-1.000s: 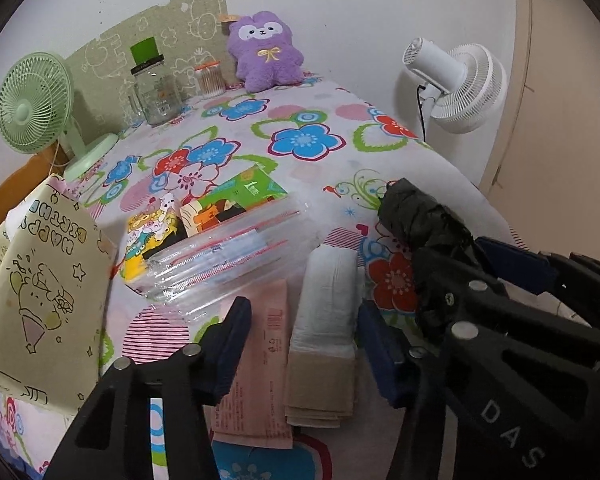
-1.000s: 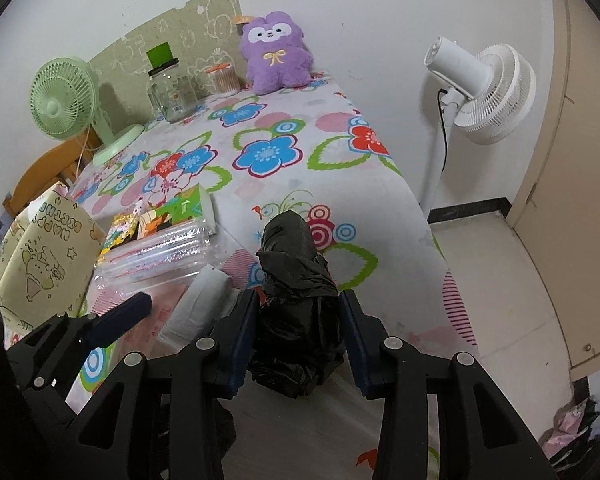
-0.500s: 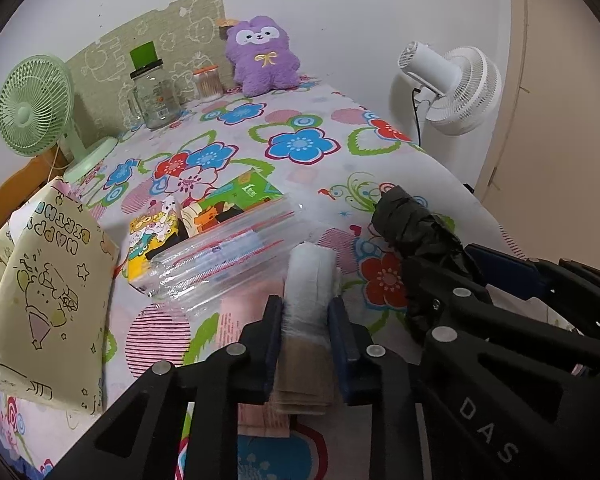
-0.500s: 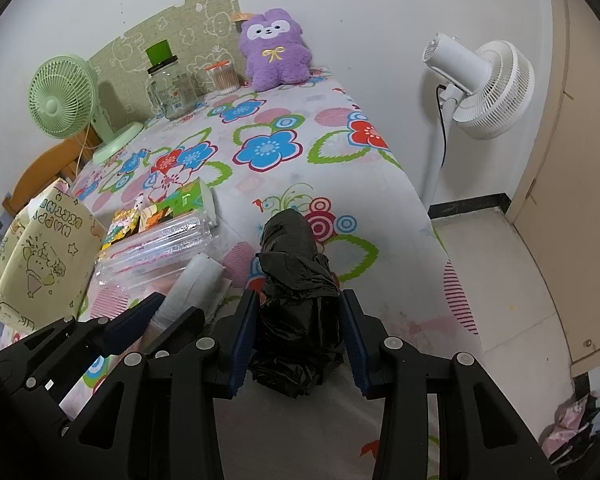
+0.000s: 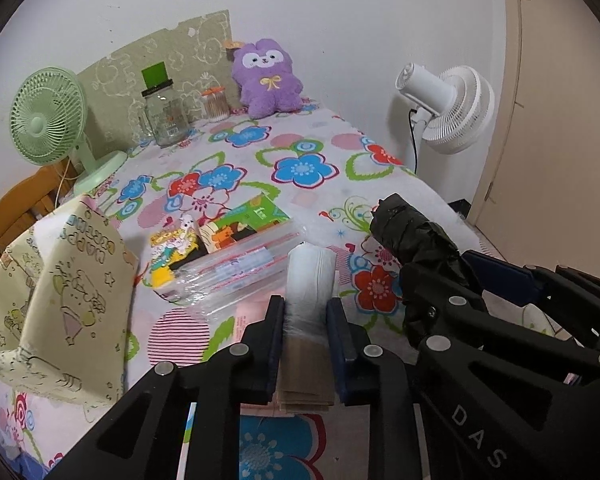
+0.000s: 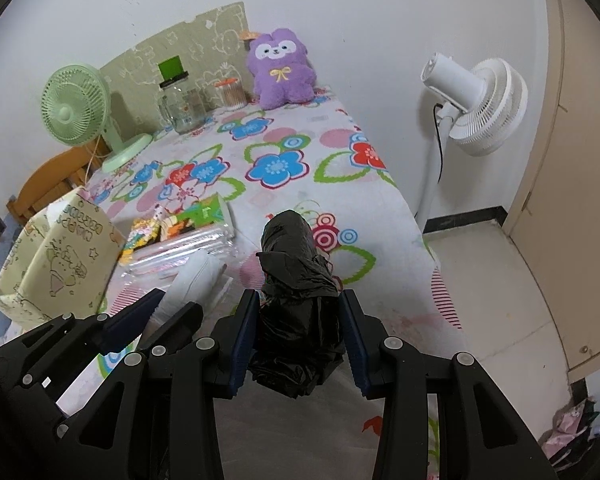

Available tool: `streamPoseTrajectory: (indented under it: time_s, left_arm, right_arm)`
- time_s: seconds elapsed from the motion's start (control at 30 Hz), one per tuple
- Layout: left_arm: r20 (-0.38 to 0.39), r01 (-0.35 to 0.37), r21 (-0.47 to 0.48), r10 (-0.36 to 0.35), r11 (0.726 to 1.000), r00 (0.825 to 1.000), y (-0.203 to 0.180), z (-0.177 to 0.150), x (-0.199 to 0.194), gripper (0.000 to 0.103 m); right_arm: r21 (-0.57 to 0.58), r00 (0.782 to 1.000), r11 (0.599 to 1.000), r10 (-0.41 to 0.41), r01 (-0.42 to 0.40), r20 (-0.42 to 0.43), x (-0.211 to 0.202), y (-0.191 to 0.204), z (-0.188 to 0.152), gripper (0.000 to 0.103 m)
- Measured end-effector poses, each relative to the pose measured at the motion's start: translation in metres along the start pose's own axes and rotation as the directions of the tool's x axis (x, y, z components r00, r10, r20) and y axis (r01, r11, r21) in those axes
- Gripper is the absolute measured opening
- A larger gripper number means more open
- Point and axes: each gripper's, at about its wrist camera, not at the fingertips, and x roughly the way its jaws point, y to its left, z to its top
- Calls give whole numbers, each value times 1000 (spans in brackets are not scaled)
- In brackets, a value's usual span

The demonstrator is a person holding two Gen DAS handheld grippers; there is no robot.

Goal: Organize soft objects
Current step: 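Lift the towel with the left tool while the right tool carries the umbrella toward the box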

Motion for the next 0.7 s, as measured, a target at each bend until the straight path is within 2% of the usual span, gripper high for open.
streamPoseTrajectory:
  time_s: [0.7]
  left_arm:
    - [99, -21, -83, 29, 996, 995, 38, 11, -63, 20]
  right_arm:
    - [-76, 993, 997, 10, -1, 114, -60, 50, 20, 45]
